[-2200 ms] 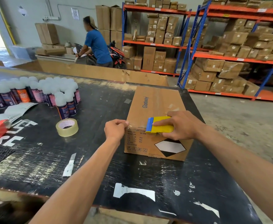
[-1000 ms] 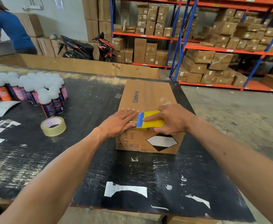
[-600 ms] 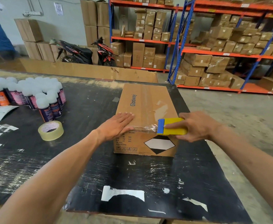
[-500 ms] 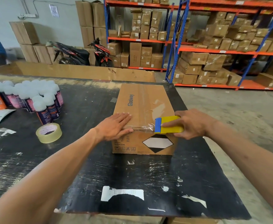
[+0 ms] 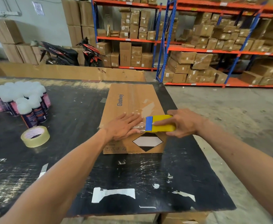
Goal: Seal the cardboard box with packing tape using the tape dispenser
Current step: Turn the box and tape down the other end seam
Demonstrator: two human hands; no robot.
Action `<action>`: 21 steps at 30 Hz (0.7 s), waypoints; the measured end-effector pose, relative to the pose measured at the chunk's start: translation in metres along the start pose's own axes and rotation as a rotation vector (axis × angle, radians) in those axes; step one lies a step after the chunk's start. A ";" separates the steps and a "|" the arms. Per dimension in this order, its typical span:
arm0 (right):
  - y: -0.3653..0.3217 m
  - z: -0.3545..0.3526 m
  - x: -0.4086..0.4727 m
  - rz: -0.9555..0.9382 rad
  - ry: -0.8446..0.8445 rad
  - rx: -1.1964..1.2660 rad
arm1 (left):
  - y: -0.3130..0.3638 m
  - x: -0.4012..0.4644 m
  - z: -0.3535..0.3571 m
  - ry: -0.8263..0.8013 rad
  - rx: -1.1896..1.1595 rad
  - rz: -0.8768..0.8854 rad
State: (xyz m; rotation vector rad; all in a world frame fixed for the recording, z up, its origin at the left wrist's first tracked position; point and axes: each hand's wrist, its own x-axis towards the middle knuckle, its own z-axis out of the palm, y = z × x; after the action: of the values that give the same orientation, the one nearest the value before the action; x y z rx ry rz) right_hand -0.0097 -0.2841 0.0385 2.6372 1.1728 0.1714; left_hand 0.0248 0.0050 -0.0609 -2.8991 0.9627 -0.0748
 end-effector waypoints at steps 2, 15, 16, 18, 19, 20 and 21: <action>0.013 0.002 -0.018 0.003 -0.002 0.002 | -0.002 0.001 0.000 0.005 -0.002 0.003; 0.044 0.022 -0.036 -0.010 -0.038 -0.027 | 0.042 0.041 -0.029 0.144 0.109 -0.038; 0.044 0.021 -0.034 -0.027 -0.018 -0.042 | 0.047 0.047 -0.027 0.114 0.096 -0.015; 0.045 0.022 -0.035 -0.031 0.009 -0.058 | 0.050 0.052 -0.017 0.036 0.062 0.018; 0.046 0.024 -0.038 -0.019 0.028 -0.053 | 0.049 0.052 -0.012 0.013 0.035 0.017; 0.046 0.026 -0.041 -0.007 0.056 -0.042 | 0.047 0.052 -0.010 0.007 0.014 0.012; 0.047 0.028 -0.045 0.005 0.077 -0.019 | 0.045 0.051 -0.009 0.001 0.002 0.013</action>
State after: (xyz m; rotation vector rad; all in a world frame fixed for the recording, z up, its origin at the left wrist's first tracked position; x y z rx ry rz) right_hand -0.0002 -0.3527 0.0240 2.6387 1.1816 0.2856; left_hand 0.0384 -0.0620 -0.0556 -2.8906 0.9815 -0.0762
